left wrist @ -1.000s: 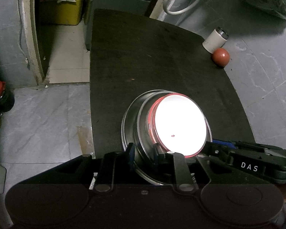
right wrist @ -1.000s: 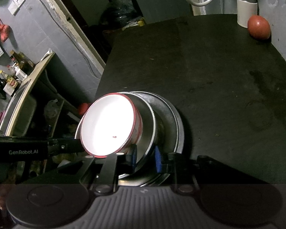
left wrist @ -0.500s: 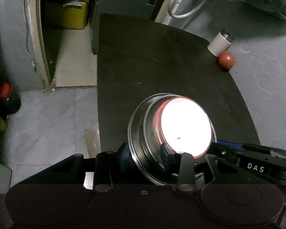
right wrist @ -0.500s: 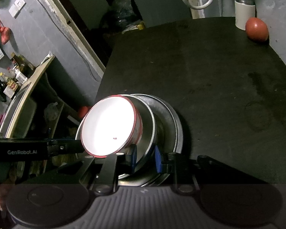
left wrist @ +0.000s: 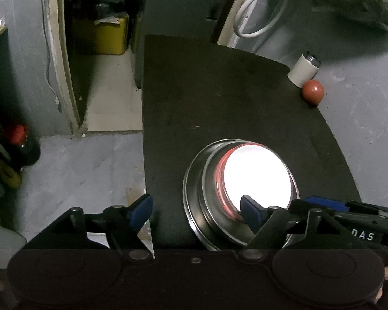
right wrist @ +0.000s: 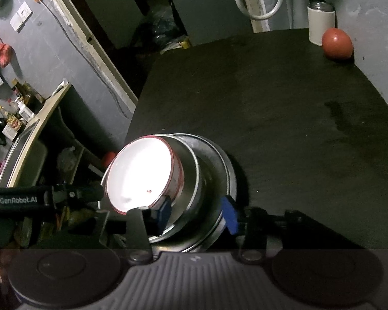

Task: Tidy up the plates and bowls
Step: 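Open both grippers and withdraw them up from the stack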

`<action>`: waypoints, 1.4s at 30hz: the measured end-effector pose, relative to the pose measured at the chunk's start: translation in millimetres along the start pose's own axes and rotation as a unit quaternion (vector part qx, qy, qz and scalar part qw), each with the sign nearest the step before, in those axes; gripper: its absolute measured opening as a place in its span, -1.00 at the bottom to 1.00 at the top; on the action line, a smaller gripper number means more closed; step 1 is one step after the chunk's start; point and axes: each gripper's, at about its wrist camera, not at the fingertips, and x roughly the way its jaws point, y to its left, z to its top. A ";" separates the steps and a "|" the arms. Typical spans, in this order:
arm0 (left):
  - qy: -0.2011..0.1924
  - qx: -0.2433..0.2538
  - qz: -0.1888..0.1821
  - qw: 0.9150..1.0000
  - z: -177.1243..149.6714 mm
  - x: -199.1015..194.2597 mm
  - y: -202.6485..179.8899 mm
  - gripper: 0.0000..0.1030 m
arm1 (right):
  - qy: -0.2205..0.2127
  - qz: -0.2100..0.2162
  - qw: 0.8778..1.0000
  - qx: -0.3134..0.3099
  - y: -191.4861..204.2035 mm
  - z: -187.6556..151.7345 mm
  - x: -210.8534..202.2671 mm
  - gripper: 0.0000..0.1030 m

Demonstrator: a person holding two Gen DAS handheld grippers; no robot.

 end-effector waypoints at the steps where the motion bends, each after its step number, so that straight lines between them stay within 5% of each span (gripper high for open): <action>1: -0.002 0.000 0.001 1.000 -0.2 -0.7 -0.8 0.54 | -0.003 -0.001 1.000 -0.002 -0.1 -0.4 -1.5 0.06; 12: -0.045 -0.001 0.018 0.999 -8.4 -16.1 -9.5 0.84 | -0.038 0.000 0.999 -0.007 -6.2 -7.4 -22.4 0.55; 20: -0.090 -0.020 0.027 0.995 -24.1 -34.1 -16.2 0.98 | -0.107 0.001 0.994 -0.009 -11.4 -19.1 -53.3 0.96; 31: -0.144 -0.011 0.037 0.989 -54.8 -68.5 -19.8 0.98 | -0.181 -0.011 0.983 -0.016 -4.6 -47.8 -94.5 0.99; 42: -0.182 0.075 -0.004 0.980 -94.4 -92.4 -11.3 0.98 | -0.226 -0.079 0.971 0.008 22.7 -99.0 -128.0 0.99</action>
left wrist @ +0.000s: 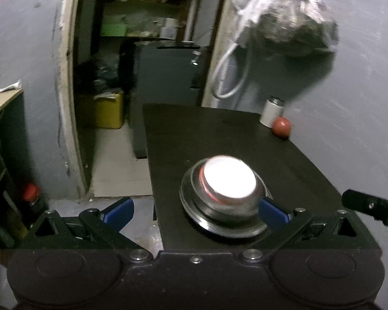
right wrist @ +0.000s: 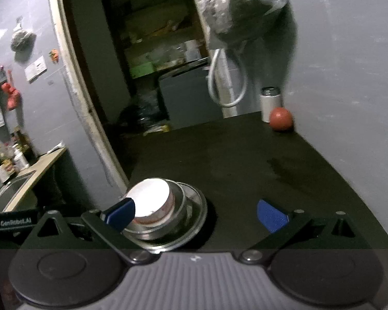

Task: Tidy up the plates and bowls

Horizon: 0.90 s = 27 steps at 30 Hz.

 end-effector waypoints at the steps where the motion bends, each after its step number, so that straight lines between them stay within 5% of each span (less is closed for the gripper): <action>1: 0.003 0.008 -0.004 1.000 -3.8 -4.1 1.2 0.98 | -0.001 -0.010 1.000 0.003 2.3 -4.1 -5.5 0.99; 10: -0.003 0.040 -0.043 0.998 -35.7 -51.4 19.2 0.98 | -0.020 -0.082 0.996 0.035 35.4 -50.6 -67.7 0.99; 27: 0.005 0.068 -0.068 0.995 -76.1 -79.9 24.7 0.98 | -0.008 -0.117 0.992 0.040 62.7 -101.2 -115.8 0.99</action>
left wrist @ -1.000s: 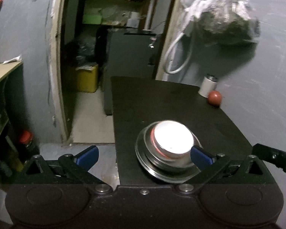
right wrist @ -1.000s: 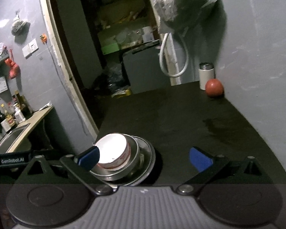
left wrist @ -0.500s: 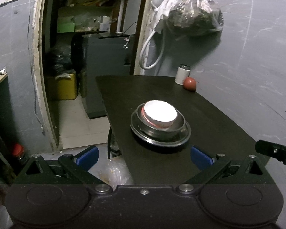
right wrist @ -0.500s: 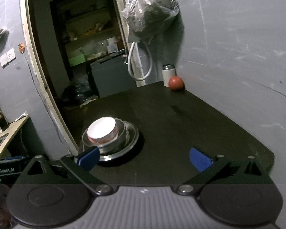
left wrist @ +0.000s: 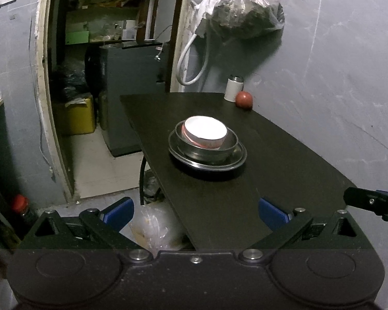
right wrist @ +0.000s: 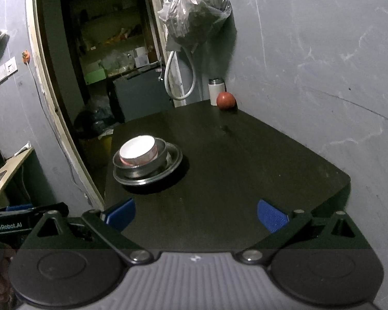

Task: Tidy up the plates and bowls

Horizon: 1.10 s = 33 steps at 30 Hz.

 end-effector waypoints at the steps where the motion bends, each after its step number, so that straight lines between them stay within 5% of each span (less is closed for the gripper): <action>1: 0.000 0.001 -0.001 1.000 -0.7 -0.6 -0.2 0.98 | 0.002 -0.001 1.000 -0.001 0.5 -0.3 0.1 0.99; 33: 0.004 0.000 0.004 1.000 -0.4 -1.7 1.9 0.98 | 0.008 0.001 1.000 -0.003 3.1 -1.5 -0.5 0.99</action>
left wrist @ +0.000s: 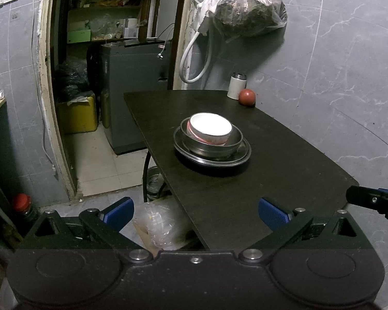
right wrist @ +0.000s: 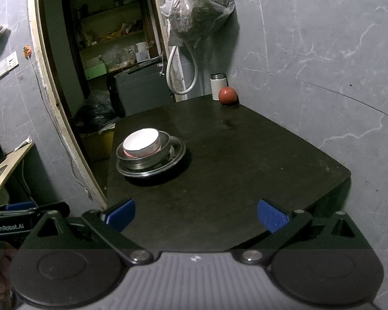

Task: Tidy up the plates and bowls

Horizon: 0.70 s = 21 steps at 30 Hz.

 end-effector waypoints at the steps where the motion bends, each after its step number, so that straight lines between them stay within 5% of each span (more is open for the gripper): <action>1: 0.000 0.000 0.000 1.000 0.0 0.0 -0.4 0.98 | 0.000 0.000 1.000 0.000 -0.4 -0.3 0.4 0.99; 21: 0.000 0.000 0.000 1.000 0.5 0.1 0.2 0.98 | 0.002 0.000 1.000 0.000 0.2 1.6 1.9 1.00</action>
